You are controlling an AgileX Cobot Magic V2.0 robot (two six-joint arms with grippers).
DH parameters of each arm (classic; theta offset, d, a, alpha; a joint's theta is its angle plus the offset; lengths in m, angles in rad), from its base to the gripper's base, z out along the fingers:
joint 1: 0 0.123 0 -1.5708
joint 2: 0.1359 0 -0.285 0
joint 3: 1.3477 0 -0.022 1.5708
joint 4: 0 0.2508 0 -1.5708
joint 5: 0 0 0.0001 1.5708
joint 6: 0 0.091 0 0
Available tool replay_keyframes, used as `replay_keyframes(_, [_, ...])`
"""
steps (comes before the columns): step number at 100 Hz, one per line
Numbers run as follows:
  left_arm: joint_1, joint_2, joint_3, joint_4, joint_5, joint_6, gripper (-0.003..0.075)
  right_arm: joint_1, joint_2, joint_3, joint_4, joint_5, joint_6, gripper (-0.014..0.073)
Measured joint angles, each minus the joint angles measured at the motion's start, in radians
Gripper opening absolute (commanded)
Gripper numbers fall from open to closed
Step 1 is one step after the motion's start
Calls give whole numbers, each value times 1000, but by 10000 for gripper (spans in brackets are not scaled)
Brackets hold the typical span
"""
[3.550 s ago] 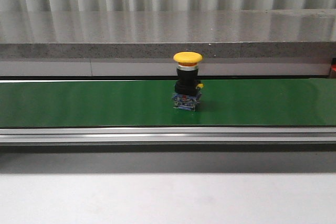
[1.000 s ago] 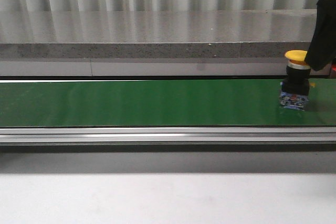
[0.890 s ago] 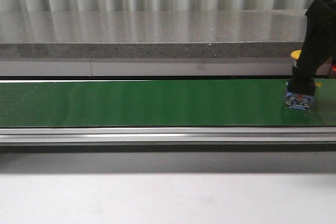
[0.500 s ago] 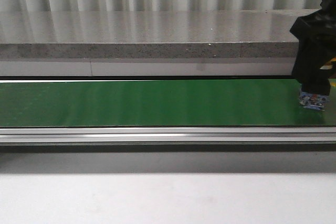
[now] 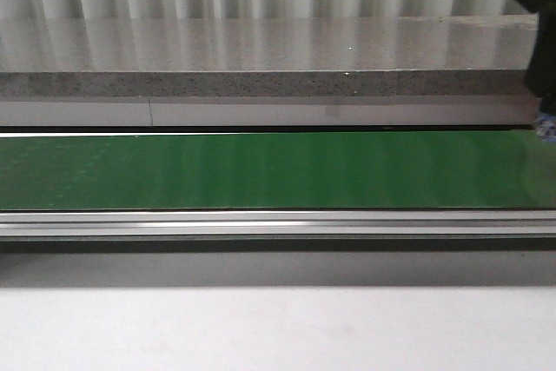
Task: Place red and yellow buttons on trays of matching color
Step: 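Grasp the yellow button at the belt end with the right gripper, then lower the yellow button into the yellow tray and open the right gripper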
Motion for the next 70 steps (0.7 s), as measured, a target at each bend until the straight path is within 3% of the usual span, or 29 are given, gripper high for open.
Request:
replay_keyframes(47, [0, 0, 0, 0, 0, 0, -20, -511, -126, 0, -196, 14, 300, 130])
replay_keyframes(70, [0, 0, 0, -2, 0, 0, -20, -643, -111, 2, -196, -108, 388, 130])
